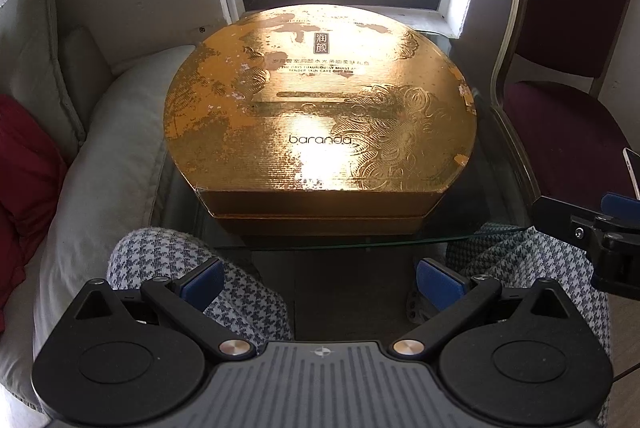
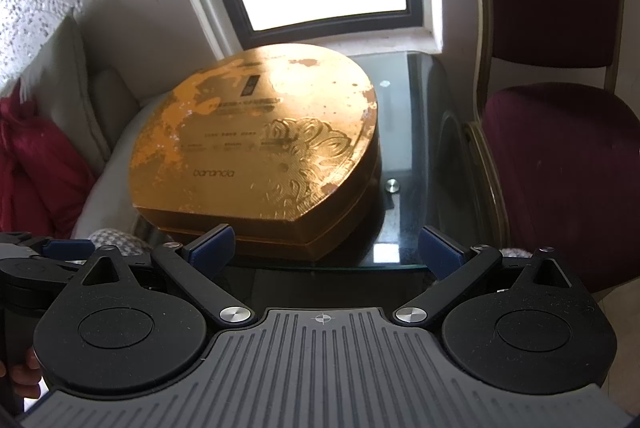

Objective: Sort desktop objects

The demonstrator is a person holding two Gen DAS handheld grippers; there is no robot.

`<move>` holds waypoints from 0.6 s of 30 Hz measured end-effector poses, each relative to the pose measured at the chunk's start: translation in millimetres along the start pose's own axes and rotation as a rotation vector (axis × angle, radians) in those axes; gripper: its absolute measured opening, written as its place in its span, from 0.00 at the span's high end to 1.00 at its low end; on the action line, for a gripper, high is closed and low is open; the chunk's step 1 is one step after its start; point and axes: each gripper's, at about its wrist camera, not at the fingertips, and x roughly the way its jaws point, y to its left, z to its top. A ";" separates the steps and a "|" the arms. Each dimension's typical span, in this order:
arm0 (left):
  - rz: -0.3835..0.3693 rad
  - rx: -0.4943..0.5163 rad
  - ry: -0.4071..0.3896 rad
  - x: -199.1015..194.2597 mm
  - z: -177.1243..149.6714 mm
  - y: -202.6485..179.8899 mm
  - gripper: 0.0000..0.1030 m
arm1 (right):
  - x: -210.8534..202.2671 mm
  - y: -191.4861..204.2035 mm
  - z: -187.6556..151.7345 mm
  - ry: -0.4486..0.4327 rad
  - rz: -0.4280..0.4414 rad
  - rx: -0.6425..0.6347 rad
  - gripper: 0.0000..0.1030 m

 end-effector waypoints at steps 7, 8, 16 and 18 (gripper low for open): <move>-0.005 -0.005 0.005 2.1 0.3 1.7 0.00 | 1.2 1.2 0.7 0.004 -0.003 -0.003 0.02; -0.005 -0.006 0.005 2.4 0.2 1.8 0.01 | 1.5 1.4 0.6 0.005 -0.003 -0.003 0.02; -0.011 -0.016 0.011 4.4 -0.1 4.3 0.00 | 1.9 2.6 0.4 0.007 -0.007 -0.009 0.02; -0.013 -0.018 0.013 4.6 0.2 4.8 0.00 | 2.2 3.2 0.3 0.009 -0.009 -0.011 0.02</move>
